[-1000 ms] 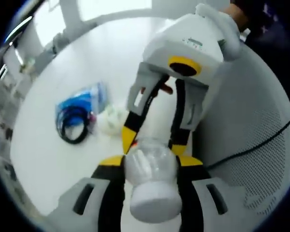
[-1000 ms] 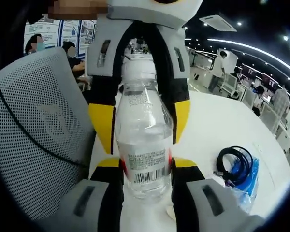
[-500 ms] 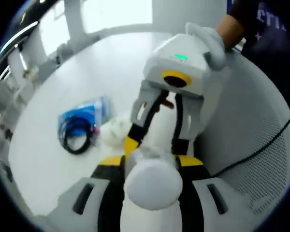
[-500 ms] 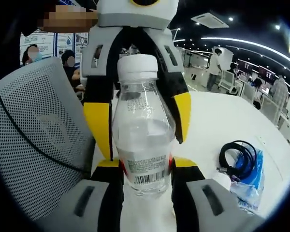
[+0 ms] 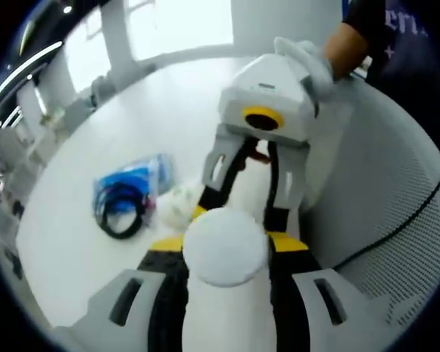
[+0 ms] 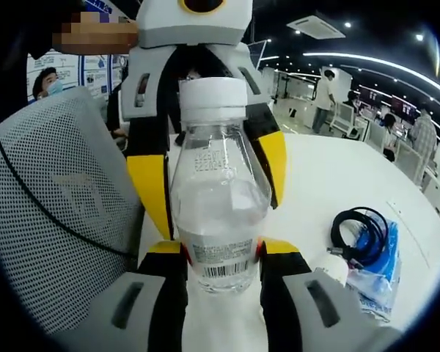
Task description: Arrange the tabletop items into an orderly group along one side of the table until the central work area is clear of visible clutter.
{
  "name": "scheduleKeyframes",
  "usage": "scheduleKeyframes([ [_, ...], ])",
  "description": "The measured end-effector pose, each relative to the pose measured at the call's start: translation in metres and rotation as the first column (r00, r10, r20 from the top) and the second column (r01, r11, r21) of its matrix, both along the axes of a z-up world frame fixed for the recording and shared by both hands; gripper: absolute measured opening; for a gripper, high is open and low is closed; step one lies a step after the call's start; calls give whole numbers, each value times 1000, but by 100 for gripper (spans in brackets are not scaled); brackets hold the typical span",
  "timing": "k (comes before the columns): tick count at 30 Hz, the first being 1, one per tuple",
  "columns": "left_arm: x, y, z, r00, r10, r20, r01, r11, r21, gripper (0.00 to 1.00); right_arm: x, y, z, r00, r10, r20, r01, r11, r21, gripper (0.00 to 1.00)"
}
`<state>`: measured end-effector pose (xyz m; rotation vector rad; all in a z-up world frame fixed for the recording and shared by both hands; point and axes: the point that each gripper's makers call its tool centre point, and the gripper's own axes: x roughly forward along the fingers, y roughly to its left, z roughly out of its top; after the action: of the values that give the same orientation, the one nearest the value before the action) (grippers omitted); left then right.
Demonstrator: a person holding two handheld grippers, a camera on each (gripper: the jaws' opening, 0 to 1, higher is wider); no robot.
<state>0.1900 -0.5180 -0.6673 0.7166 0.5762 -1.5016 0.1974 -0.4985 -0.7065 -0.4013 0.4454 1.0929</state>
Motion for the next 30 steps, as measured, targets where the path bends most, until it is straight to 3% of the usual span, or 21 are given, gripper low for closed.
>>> scheduleKeyframes([
  [20, 2, -7, -4, 999, 28, -18, -29, 999, -41, 42, -1, -20, -3, 999, -35, 13, 36, 998, -56, 37],
  [30, 4, -15, -5, 999, 31, -33, -34, 997, -71, 43, -2, -35, 9, 994, -107, 3, 107, 993, -52, 56],
])
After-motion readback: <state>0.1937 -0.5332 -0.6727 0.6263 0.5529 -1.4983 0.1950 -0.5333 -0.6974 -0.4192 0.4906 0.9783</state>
